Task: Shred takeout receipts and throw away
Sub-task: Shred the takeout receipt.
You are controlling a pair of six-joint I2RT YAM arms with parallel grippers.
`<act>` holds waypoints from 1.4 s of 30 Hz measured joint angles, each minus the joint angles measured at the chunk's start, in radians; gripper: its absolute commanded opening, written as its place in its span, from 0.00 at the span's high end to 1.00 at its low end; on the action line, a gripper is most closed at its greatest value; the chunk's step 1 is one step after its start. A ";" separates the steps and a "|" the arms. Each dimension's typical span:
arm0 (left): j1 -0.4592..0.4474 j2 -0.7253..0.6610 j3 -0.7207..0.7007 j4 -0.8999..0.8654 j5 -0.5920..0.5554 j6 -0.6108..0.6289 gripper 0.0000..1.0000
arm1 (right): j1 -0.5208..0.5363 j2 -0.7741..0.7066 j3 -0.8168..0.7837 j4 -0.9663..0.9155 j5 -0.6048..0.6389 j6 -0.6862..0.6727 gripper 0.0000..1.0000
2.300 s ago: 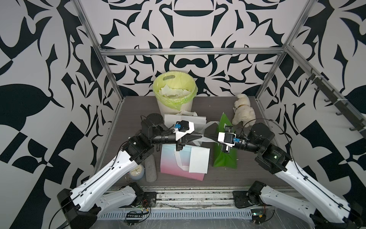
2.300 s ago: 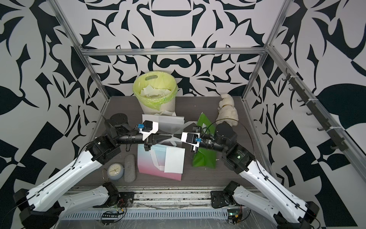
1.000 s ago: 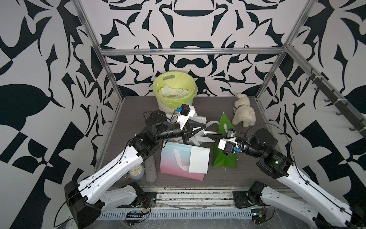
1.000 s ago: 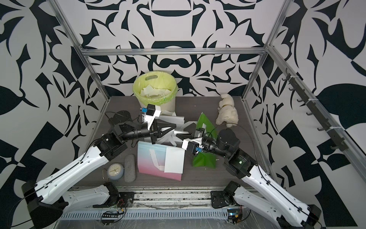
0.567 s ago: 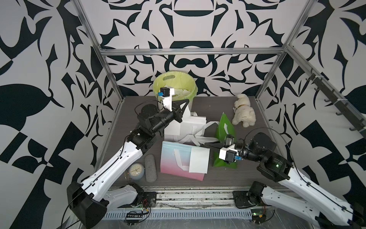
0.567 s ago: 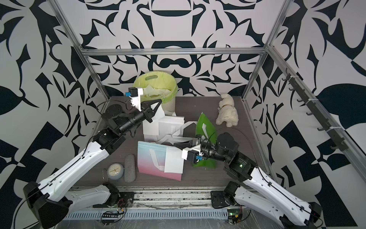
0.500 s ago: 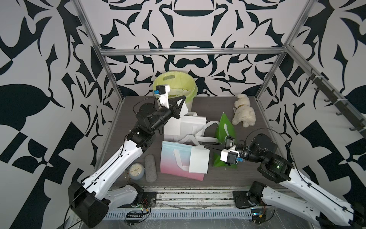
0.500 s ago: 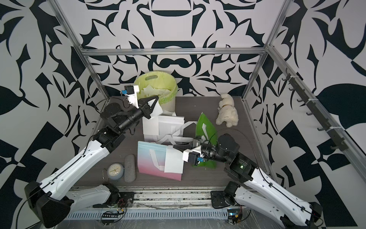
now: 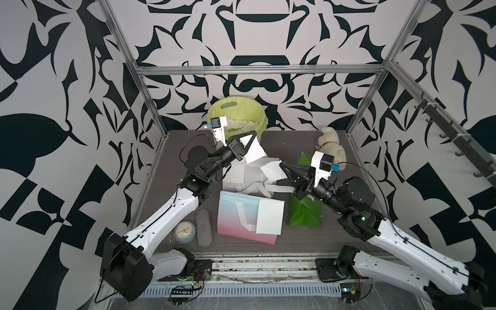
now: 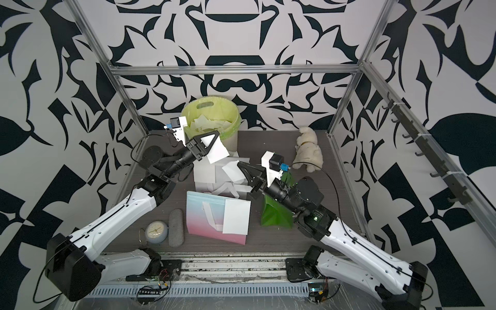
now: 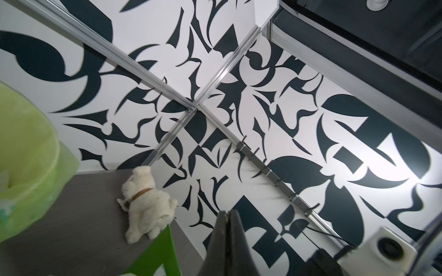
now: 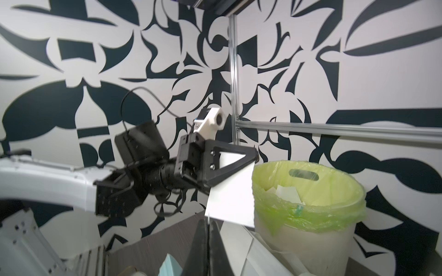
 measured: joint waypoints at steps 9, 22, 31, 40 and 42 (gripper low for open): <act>-0.016 0.094 -0.056 0.239 0.077 -0.179 1.00 | 0.000 0.069 0.054 0.058 0.070 0.286 1.00; -0.073 0.100 -0.050 0.313 0.117 -0.234 0.92 | 0.000 0.086 0.074 -0.034 0.200 0.308 1.00; -0.092 0.100 -0.035 0.297 0.132 -0.223 0.89 | 0.000 0.090 0.087 -0.085 0.248 0.308 1.00; -0.105 0.100 -0.035 0.272 0.140 -0.222 0.83 | 0.000 0.090 0.089 -0.092 0.262 0.307 1.00; -0.106 0.100 -0.034 0.267 0.141 -0.222 0.83 | 0.000 0.091 0.089 -0.092 0.263 0.307 1.00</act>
